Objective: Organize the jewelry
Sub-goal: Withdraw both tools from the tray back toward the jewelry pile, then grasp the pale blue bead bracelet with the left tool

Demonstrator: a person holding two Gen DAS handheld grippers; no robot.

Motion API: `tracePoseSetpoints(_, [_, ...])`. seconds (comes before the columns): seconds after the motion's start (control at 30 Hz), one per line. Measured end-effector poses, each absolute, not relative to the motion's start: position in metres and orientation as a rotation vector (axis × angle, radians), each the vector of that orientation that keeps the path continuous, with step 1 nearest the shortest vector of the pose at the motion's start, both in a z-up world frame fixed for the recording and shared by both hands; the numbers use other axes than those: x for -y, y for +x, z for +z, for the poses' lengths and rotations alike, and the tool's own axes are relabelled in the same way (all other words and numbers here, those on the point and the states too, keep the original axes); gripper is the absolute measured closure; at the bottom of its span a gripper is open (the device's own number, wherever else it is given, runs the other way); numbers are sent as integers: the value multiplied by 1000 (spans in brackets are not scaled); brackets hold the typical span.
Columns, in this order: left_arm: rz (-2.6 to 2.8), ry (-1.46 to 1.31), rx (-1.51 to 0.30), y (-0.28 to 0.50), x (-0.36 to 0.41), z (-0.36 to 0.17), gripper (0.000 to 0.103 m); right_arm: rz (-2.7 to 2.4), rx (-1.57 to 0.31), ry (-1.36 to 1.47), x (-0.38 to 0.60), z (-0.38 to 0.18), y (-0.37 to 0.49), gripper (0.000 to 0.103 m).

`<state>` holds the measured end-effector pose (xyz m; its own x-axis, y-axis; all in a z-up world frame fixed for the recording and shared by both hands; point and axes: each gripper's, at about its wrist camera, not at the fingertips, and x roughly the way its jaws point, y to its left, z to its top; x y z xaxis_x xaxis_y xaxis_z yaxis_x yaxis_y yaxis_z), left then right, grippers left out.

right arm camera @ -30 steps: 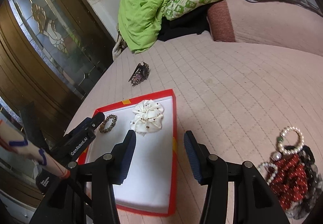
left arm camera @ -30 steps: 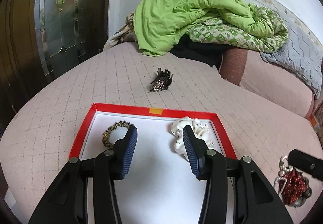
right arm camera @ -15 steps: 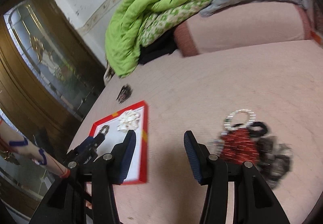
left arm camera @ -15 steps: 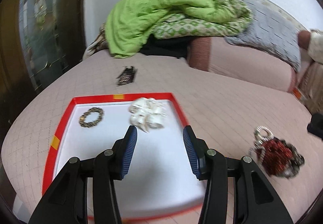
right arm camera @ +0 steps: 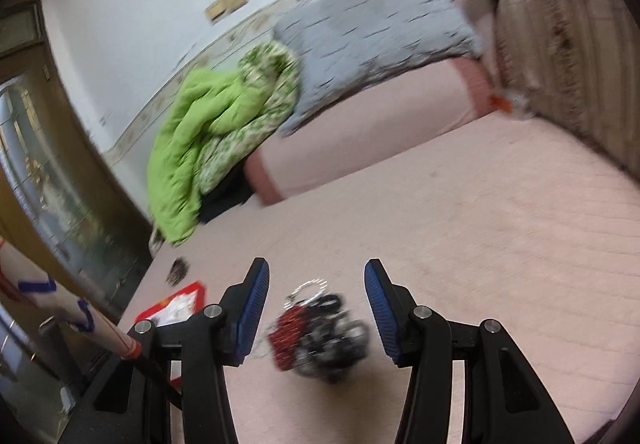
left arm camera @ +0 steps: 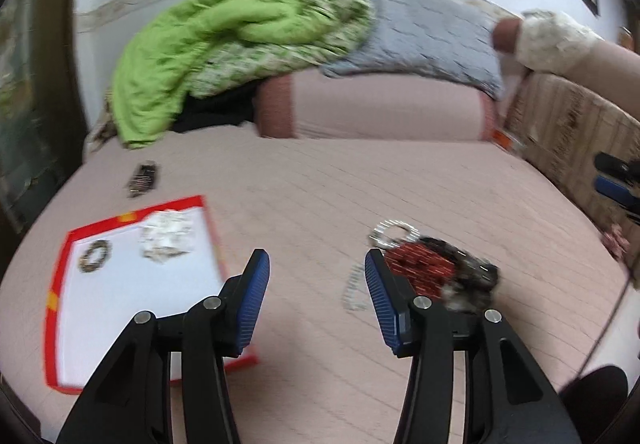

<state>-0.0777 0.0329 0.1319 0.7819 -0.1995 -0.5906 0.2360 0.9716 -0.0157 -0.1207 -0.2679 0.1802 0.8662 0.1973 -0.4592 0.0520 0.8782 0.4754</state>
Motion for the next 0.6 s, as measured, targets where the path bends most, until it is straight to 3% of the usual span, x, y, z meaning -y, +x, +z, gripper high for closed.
tracePoseSetpoints(0.27, [-367, 120, -771, -56, 4, 88, 55, 130, -643, 539, 259, 126, -98, 47])
tracePoseSetpoints(0.4, [-421, 175, -858, -41, 14, 59, 70, 144, -694, 511, 257, 92, -90, 47])
tracePoseSetpoints(0.6, [-491, 231, -908, -20, 32, 36, 76, 182, -738, 577, 263, 74, -71, 47])
